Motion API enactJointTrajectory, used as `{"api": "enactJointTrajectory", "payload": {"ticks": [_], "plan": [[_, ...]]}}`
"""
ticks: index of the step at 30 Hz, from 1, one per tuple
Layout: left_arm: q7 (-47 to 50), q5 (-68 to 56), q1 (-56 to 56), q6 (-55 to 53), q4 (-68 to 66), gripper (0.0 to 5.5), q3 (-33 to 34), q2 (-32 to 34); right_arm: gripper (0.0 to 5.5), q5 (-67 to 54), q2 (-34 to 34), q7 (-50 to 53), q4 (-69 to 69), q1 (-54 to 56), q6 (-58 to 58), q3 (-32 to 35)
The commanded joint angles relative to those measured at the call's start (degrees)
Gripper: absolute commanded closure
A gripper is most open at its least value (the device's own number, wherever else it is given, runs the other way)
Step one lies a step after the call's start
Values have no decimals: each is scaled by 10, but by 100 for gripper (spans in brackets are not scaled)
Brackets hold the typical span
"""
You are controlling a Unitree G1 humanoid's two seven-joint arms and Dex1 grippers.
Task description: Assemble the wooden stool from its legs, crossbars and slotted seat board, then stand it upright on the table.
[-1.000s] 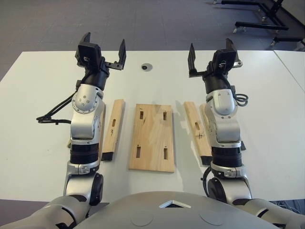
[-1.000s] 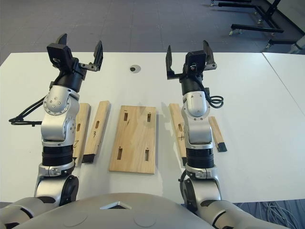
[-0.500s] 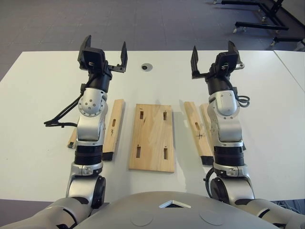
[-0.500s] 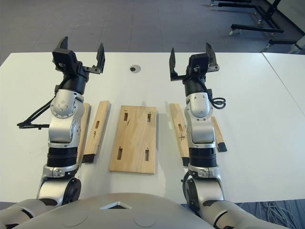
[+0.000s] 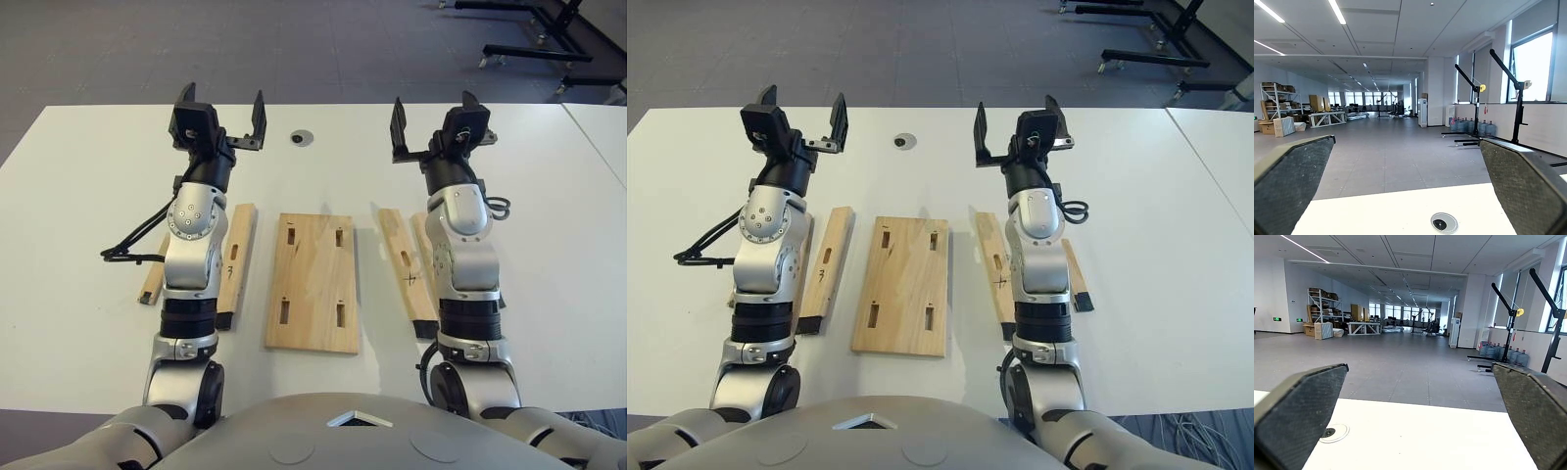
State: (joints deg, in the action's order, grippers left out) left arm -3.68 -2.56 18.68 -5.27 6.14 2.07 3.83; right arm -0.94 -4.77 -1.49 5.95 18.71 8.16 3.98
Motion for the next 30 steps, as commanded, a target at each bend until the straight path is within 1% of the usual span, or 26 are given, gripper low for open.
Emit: {"api": "enactJointTrajectory", "payload": {"ticks": [1,6,14,18,21,24,26,30], "plan": [[-7,-1,21,3,-21,12,-3,4,10,9,1,12,4,8,-6,-2],[-3,0,22,6,-26,12,-2,-1,10,7,9,8,7,10,-7,-13],[6,11,15,12,-15,12,1,5,10,10,-5,9,8,20,-8,-5],[7,34,-2,21,5,12,-9,15,10,26,-51,13,30,-6,53,32],[13,41,-19,16,32,12,-7,15,10,-7,-100,-22,73,-49,127,88],[30,49,-53,3,77,12,3,14,10,-59,-173,-102,94,-108,218,141],[38,52,-66,-7,99,12,8,13,10,-85,-209,-147,102,-143,266,160],[44,58,-71,-21,116,12,12,16,10,-111,-251,-201,113,-219,299,191]]}}
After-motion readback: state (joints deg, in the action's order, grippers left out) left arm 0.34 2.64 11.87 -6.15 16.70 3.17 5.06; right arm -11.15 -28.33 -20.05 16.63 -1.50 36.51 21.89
